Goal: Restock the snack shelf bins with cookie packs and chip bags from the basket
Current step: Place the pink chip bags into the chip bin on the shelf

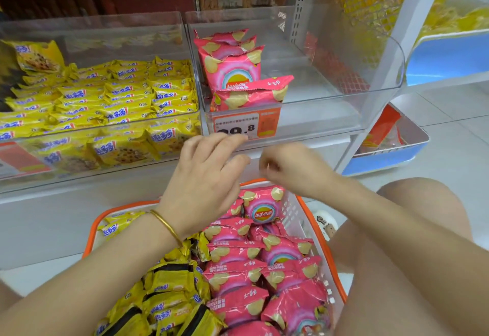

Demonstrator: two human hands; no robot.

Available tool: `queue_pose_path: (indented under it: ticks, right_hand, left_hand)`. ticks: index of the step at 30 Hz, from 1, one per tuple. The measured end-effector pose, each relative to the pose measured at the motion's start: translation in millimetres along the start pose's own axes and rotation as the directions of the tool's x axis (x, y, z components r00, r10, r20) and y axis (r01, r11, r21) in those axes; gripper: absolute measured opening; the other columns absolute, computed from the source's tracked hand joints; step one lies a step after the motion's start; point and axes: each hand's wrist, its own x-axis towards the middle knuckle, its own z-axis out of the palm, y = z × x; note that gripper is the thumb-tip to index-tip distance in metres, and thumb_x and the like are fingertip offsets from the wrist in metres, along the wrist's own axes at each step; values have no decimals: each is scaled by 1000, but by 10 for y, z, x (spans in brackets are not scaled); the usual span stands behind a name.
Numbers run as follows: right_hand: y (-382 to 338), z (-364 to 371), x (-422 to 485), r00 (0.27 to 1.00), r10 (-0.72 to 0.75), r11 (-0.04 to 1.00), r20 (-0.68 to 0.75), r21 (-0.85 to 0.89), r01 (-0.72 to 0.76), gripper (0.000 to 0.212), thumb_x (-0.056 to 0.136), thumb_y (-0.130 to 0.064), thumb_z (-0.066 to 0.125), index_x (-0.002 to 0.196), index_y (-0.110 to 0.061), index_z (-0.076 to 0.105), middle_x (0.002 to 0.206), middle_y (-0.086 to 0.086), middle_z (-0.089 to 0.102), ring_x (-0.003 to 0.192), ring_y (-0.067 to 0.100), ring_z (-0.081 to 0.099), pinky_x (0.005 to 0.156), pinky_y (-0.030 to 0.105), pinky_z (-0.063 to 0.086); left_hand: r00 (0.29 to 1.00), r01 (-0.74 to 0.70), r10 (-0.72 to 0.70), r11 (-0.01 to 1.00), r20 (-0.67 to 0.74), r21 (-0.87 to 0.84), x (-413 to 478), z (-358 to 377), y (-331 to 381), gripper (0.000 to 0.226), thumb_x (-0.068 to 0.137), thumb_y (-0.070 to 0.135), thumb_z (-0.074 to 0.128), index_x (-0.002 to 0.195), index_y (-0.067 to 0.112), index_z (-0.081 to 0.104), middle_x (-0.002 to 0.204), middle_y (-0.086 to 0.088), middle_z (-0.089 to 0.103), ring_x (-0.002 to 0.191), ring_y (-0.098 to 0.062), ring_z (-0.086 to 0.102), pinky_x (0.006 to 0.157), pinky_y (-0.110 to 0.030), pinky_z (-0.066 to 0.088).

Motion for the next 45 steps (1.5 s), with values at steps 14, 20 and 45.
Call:
queue_pose_path:
  ticks: [14,20,45]
  right_hand:
    - [398,1386,480,921,201,857,334,-516,0,36,90,-13,53,127,-15,51,129,8,52,120,27,51,97,39,41]
    - [229,759,412,942,116,854,315,-516,67,29,91,-19,55,119,-17,59,127,3,58,122,25,49,95,35,40]
    - [404,-1839,551,982,-151,988,-117,12,154,15,83,-22,68,85,-18,54,71,-6,47,76,15,46,58,24,28]
  left_hand:
    - [997,12,-16,999,-79,-45,0,-29,-109,26,80,12,52,101,12,67,126,-8,59,112,-28,47,91,-43,32]
    - [975,85,-67,994,-212,75,479,-360,-250,25,90,25,51,108,15,65,114,-2,64,103,-27,51,86,-38,28]
    - [840,167,-293,941,457,296,1615,-281,-942,29,90,47,51,101,23,62,95,4,65,103,-22,55,90,-36,22]
